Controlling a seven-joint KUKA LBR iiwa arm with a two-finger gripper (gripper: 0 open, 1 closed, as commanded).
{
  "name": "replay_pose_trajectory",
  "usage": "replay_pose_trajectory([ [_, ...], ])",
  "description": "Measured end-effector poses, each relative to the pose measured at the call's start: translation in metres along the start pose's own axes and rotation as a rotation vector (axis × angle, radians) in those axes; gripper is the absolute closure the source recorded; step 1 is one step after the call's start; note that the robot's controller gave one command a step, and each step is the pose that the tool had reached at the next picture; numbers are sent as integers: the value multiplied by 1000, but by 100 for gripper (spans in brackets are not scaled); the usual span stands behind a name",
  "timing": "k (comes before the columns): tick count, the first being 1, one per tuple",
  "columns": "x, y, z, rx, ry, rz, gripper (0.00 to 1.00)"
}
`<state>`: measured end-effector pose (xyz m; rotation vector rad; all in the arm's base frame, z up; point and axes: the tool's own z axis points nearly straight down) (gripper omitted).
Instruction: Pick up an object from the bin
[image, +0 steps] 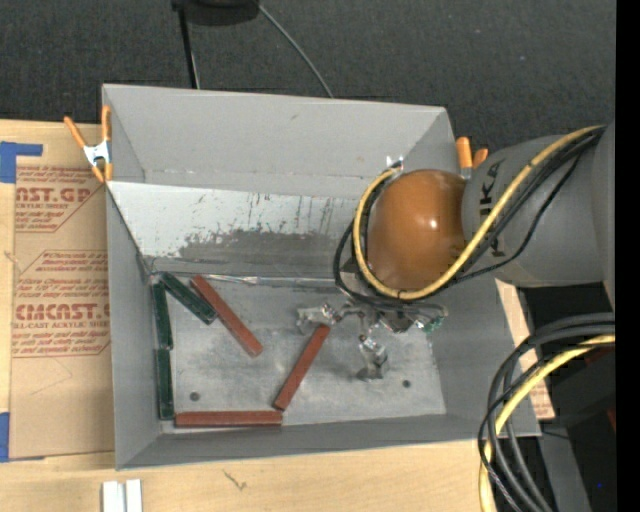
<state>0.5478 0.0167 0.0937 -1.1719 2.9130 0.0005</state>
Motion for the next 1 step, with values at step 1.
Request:
replay_pose_trajectory([
  [1,5,-4,24,-1,-2,-193,100],
])
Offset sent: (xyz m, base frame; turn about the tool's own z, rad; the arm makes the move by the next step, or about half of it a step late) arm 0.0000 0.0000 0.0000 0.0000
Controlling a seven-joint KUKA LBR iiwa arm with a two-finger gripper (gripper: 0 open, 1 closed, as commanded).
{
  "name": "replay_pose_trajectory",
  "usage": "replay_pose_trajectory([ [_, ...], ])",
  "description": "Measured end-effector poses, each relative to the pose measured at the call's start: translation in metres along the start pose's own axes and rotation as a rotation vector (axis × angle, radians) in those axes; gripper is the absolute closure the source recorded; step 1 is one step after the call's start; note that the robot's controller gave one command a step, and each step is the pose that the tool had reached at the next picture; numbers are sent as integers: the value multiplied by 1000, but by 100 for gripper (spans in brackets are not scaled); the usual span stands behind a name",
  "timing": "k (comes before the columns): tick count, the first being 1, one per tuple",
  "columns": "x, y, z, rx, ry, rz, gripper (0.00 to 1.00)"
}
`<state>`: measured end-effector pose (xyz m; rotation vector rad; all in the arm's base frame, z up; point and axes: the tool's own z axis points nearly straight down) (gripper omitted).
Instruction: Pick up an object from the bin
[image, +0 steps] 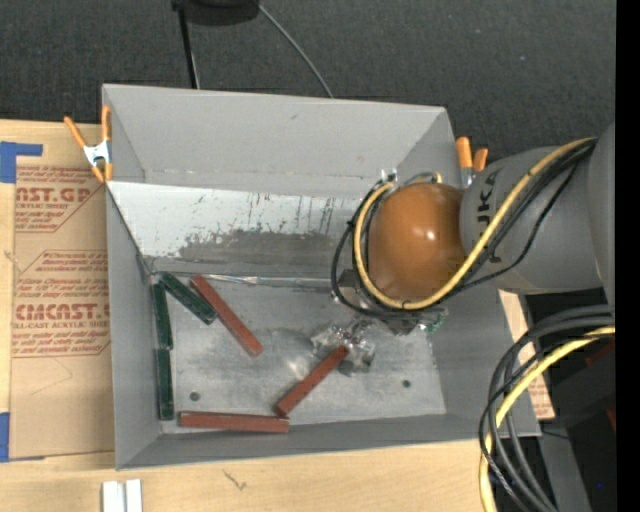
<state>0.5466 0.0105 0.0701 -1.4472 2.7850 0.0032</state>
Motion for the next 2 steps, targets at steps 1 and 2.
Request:
replay_pose_trajectory([
  [1,0,0,0,0,0,0,100],
  [2,4,-13,-23,-8,4,-111,100],
])
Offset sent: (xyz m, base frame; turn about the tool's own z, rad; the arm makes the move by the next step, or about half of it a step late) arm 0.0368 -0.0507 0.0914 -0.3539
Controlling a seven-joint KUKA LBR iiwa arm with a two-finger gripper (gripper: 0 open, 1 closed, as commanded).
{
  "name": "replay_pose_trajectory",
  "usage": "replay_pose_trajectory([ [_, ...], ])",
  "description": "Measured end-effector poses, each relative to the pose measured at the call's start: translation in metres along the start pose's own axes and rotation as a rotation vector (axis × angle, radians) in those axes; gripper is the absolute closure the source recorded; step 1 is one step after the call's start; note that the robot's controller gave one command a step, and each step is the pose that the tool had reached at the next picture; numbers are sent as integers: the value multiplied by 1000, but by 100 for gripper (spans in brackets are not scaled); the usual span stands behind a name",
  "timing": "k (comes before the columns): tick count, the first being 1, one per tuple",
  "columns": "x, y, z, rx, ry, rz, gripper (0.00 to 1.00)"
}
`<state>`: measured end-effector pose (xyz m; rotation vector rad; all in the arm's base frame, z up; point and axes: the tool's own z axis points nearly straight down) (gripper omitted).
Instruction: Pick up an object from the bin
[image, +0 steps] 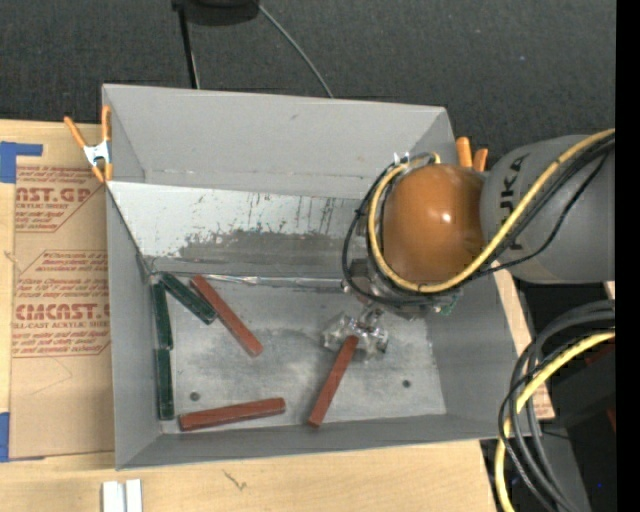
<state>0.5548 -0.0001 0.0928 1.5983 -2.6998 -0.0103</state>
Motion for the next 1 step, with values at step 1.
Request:
replay_pose_trajectory([
  [1,44,10,-164,9,-3,-148,100],
])
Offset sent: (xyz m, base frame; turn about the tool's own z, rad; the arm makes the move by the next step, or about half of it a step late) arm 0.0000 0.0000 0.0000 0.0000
